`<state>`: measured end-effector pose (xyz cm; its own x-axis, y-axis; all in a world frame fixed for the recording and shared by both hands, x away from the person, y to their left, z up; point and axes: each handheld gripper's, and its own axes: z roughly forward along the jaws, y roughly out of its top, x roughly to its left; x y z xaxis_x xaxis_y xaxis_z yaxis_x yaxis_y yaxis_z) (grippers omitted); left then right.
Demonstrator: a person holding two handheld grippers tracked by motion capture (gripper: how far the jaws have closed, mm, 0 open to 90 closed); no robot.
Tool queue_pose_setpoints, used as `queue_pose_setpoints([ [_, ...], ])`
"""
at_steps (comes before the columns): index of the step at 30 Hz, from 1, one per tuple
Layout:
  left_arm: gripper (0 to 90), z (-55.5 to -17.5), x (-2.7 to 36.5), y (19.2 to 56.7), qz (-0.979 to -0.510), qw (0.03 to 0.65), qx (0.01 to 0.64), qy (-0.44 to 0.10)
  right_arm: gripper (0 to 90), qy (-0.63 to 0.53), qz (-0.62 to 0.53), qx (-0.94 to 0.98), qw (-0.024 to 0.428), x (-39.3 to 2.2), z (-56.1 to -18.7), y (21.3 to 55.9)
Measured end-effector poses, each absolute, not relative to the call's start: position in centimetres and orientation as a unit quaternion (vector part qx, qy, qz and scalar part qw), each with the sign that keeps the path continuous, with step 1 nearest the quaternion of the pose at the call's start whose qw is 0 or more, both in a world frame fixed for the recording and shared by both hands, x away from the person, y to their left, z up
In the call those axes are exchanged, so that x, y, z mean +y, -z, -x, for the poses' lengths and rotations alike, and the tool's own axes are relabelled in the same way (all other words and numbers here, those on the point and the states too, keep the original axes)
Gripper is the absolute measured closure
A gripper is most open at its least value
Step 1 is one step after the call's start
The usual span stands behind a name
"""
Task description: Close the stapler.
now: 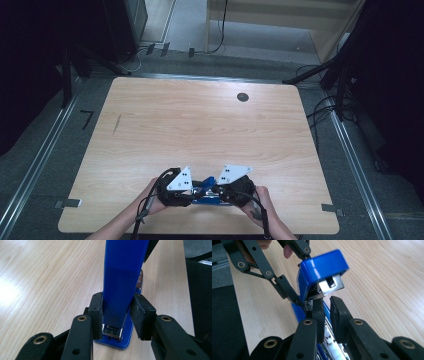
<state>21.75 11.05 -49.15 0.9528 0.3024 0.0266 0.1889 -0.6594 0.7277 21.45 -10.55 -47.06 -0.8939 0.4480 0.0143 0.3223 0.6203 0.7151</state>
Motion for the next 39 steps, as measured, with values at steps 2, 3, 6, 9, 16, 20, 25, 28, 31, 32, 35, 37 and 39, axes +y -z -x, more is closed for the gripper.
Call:
queue_pose_setpoints([
  [2,64.8,-21.7,10.9,49.1,-0.909,0.387,0.136,-0.075,82.1,-0.378,-0.217,0.896,0.085,-11.0,-21.4,46.9],
  [3,64.7,-21.7,10.9,49.1,-0.909,0.385,0.136,-0.076,81.4,-0.379,-0.222,0.894,0.084,-11.2,-21.3,46.8],
  [6,64.5,-21.7,10.7,49.3,-0.908,0.387,0.139,-0.074,80.3,-0.385,-0.225,0.891,0.088,-11.8,-21.3,46.4],
  [9,64.4,-21.7,10.5,49.4,-0.908,0.387,0.139,-0.076,78.9,-0.382,-0.237,0.889,0.092,-12.6,-21.1,45.9],
  [16,64.3,-21.6,10.3,49.4,-0.910,0.382,0.138,-0.081,77.3,-0.397,-0.264,0.873,0.098,-14.6,-21.2,44.9],
  [20,64.3,-21.5,10.1,49.4,-0.911,0.380,0.138,-0.083,75.9,-0.413,-0.270,0.863,0.107,-14.9,-21.1,43.9],
  [25,63.8,-21.5,9.7,49.5,-0.914,0.372,0.137,-0.087,74.2,-0.433,-0.268,0.854,0.108,-14.2,-20.8,42.7],
  [28,63.4,-21.5,9.4,49.6,-0.916,0.366,0.134,-0.091,73.7,-0.421,-0.262,0.862,0.106,-13.6,-20.8,43.0],
  [31,62.9,-21.5,9.3,49.6,-0.918,0.363,0.134,-0.091,76.3,-0.399,-0.269,0.870,0.103,-13.5,-20.9,43.8],
  [32,62.6,-21.5,9.2,49.7,-0.918,0.360,0.134,-0.093,76.3,-0.398,-0.273,0.870,0.099,-13.6,-21.0,43.9],
  [35,59.0,-21.6,9.2,49.8,-0.922,0.352,0.138,-0.087,76.8,-0.387,-0.281,0.873,0.092,-13.9,-21.3,44.4],
  [37,52.6,-21.8,9.5,49.8,-0.921,0.351,0.146,-0.090,76.9,-0.378,-0.281,0.878,0.088,-14.0,-21.4,45.0],
  [39,46.5,-22.0,9.8,49.8,-0.918,0.353,0.157,-0.089,76.9,-0.370,-0.283,0.881,0.085,-14.2,-21.4,45.5],
])
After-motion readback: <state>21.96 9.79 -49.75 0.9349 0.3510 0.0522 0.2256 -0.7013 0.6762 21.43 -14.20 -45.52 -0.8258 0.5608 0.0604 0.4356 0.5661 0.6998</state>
